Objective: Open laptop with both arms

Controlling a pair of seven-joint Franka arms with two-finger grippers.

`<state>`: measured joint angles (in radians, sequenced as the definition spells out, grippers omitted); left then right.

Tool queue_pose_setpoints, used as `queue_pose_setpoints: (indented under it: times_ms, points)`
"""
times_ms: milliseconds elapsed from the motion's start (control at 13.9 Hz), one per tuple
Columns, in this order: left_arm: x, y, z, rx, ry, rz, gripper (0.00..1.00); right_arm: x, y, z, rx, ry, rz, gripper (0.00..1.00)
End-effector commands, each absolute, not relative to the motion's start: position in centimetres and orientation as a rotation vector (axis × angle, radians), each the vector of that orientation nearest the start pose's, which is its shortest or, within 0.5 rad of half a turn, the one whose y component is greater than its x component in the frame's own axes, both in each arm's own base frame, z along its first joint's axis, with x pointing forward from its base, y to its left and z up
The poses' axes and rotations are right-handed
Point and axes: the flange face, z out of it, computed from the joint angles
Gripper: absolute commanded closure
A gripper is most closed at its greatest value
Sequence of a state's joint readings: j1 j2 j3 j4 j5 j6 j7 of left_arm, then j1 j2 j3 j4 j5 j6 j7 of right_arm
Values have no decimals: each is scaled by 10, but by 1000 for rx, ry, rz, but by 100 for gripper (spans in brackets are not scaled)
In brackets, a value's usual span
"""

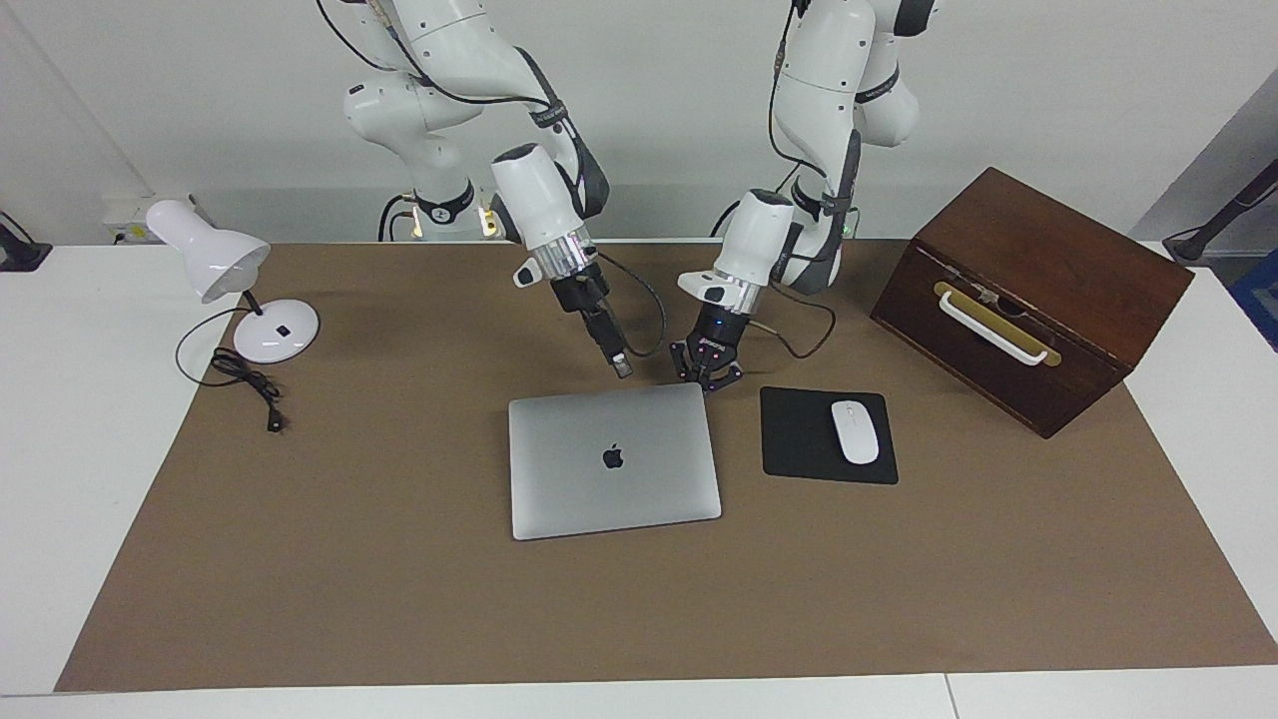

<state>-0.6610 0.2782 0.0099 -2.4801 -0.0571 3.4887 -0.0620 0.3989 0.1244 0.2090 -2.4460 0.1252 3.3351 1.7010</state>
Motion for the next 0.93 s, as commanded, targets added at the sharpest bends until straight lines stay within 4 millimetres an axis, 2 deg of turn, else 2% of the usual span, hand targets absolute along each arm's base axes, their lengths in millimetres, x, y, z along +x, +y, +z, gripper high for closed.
queue_pose_setpoints:
  times_ms: [0,216,503,863]
  points:
    - [425,-313,263,-3075,838,-1157,100,449,287,329,-1927,1403,-350,0]
    - [425,-311,255,-3076,837,-1135,100,452,284,316,-1931,1382,-370,0]
    - [425,-312,255,-3069,857,-1135,100,458,281,304,-1951,1380,-379,0]
    - [426,-311,255,-3069,855,-1135,100,466,281,300,-1939,1367,-393,0]
